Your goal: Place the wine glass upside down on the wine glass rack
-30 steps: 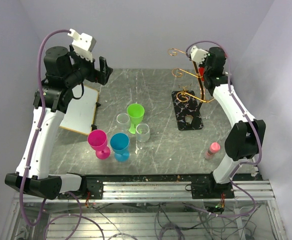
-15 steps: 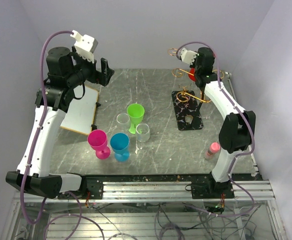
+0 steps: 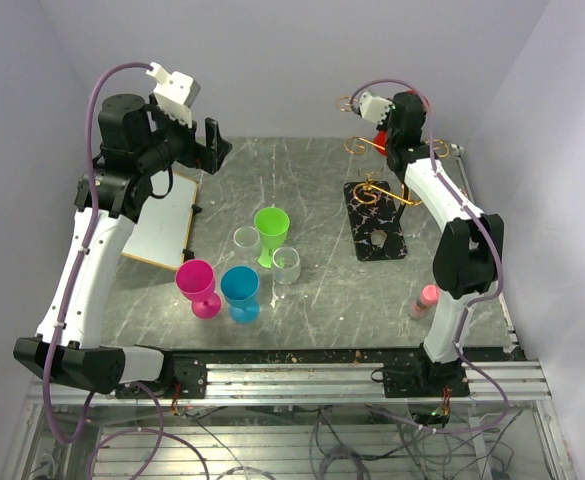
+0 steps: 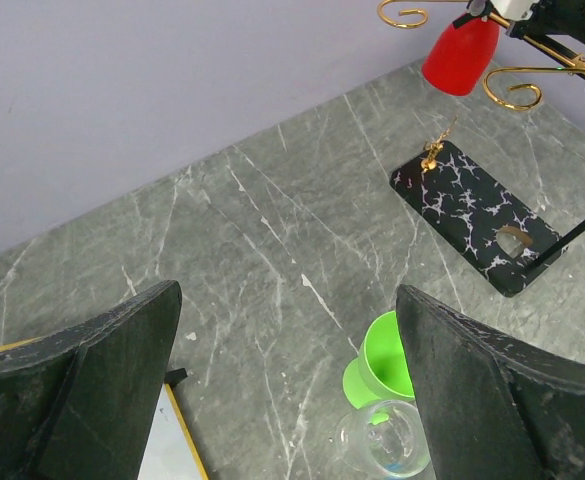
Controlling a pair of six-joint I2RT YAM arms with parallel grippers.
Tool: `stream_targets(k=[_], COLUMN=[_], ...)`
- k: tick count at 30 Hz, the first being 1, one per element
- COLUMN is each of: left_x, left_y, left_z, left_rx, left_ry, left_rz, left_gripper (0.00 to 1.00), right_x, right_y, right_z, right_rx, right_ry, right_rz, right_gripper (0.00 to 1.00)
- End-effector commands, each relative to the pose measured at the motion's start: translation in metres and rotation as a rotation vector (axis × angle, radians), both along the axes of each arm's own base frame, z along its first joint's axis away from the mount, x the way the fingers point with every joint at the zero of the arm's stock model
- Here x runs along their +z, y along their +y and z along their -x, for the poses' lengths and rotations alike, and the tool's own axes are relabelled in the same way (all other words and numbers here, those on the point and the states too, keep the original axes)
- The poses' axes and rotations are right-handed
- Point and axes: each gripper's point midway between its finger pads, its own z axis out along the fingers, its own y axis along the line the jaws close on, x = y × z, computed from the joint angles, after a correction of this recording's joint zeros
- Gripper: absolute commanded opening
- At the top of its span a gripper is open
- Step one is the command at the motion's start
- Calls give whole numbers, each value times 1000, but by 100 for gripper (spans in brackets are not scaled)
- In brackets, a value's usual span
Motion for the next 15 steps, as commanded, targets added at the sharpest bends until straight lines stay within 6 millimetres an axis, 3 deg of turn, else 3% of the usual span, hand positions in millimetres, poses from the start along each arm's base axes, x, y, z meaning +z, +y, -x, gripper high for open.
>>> stream_targets(k=[1, 13, 15], left_x=[9, 8, 9], left_y=[-2, -3, -3], left_z=[0, 0, 1], left_rx=[-18, -24, -28], left_ry=[-33, -31, -32], left_rz=[16, 18, 21], left_gripper=[99, 99, 99], right_x=[22, 30, 18], right_y=[0, -17, -20], right_z=[-10, -15, -20], right_rx=[-13, -80, -88], right_ry=[-81, -90, -66], right_rz=[-51, -81, -82], right_gripper=[0, 0, 0])
